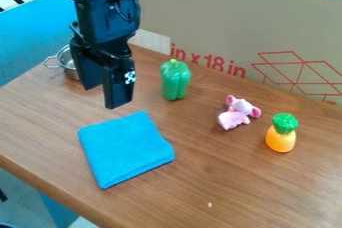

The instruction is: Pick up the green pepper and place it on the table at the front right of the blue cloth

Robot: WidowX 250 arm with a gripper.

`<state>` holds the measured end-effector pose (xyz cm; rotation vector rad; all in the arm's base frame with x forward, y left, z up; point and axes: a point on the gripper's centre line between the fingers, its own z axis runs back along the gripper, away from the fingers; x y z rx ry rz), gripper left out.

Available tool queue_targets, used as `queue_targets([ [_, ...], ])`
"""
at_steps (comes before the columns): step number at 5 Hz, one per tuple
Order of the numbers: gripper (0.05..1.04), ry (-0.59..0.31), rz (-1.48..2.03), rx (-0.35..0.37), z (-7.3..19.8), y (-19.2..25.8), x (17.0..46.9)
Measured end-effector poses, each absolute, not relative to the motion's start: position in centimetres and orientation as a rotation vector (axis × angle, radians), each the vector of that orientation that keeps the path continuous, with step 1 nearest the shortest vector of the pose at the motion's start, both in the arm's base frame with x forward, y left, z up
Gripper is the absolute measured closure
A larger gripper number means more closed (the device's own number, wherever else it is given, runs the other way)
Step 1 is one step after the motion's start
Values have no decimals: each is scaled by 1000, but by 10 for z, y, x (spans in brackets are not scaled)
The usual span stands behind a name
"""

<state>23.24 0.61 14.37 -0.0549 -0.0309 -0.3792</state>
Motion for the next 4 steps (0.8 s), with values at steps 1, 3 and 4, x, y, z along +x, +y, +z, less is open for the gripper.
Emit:
queue_targets([
  [1,83,-6,-376,-63,137,5,232],
  [3,83,-67,-368,-66,128,1,289],
  [4,83,-86,-322,-15,131,4,304],
])
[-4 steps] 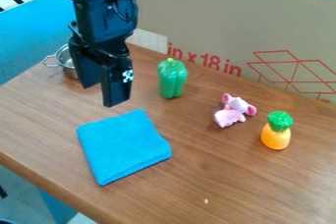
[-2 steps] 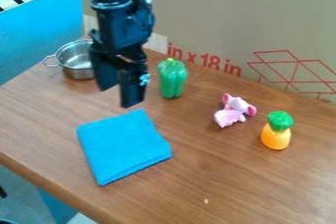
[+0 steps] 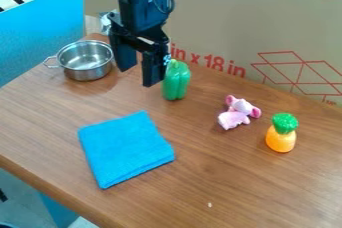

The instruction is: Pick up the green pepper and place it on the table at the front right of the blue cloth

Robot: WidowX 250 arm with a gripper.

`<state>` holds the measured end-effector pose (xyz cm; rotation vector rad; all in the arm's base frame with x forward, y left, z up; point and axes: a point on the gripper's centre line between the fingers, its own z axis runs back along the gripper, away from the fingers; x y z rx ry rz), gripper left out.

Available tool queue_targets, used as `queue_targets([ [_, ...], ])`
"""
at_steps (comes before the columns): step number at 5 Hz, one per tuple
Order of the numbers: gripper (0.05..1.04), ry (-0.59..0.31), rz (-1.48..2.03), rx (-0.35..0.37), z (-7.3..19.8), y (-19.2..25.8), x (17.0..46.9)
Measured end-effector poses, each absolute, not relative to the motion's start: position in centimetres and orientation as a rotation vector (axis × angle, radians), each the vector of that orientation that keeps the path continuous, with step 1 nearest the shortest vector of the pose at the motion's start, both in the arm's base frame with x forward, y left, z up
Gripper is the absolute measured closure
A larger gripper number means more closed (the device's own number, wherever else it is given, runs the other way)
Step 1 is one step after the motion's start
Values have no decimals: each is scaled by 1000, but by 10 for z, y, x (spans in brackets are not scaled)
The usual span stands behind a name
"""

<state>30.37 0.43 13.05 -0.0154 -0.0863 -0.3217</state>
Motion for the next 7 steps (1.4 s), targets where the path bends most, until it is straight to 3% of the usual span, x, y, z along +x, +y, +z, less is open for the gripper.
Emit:
queue_targets([
  [2,83,-141,-313,-17,120,-2,338],
  [4,83,-139,-291,-51,112,1,376],
  [7,83,-83,-294,16,102,5,395],
])
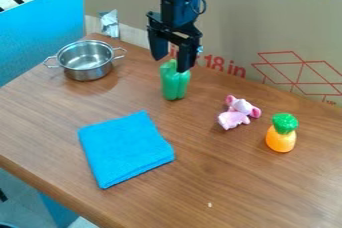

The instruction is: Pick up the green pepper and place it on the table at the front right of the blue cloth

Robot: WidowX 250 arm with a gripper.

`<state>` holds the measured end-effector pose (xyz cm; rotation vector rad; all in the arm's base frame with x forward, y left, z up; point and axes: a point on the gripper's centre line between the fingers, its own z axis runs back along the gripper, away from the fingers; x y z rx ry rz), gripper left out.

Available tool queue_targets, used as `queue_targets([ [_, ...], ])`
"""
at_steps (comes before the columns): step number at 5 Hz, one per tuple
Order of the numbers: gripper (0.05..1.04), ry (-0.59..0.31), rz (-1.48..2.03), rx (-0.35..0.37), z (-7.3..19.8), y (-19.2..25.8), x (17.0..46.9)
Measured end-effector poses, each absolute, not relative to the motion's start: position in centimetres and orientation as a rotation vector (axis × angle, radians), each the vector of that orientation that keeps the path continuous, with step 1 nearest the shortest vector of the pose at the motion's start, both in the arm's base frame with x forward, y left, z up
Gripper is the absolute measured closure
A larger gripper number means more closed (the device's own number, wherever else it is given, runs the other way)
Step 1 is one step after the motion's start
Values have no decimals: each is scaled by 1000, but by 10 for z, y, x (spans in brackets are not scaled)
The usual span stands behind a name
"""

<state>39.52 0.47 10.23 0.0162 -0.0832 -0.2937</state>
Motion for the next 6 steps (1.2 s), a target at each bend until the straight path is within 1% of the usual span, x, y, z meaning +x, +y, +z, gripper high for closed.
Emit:
queue_targets([
  [1,121,-78,-302,17,99,4,399],
  [2,397,-69,-315,29,98,3,403],
  [3,698,-76,-323,25,98,1,404],
  [4,906,-74,-323,27,98,1,404],
  [5,975,-67,-308,31,98,1,403],
  [6,983,-59,-306,44,97,2,401],
])
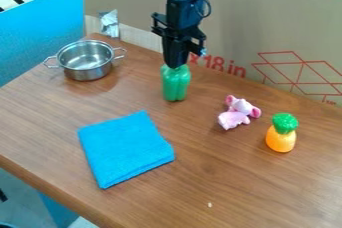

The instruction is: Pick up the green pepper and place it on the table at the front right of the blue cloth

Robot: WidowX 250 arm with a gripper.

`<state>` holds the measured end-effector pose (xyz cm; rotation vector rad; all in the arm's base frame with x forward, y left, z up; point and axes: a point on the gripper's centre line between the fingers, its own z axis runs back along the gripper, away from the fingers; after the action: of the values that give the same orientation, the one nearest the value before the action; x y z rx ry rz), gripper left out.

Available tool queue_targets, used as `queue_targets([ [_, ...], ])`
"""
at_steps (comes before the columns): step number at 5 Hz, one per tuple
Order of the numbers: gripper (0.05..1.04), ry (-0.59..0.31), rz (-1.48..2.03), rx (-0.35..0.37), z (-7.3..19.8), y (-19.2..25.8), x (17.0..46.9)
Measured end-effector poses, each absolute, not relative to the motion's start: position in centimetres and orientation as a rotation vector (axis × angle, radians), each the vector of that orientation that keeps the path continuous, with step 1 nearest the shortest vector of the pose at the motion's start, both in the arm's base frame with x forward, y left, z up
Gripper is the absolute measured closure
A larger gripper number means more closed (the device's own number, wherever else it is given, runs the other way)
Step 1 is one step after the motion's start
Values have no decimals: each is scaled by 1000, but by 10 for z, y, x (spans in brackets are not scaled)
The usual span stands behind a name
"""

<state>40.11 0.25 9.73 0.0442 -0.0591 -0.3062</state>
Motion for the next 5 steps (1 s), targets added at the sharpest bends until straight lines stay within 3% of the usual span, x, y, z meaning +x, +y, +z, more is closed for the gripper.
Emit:
queue_targets([
  [1,983,-85,-313,47,108,-1,383],
  [2,983,-166,-340,26,133,-5,355],
  [3,983,-186,-406,0,134,-8,327],
  [5,983,-137,-582,-29,127,-19,271],
])
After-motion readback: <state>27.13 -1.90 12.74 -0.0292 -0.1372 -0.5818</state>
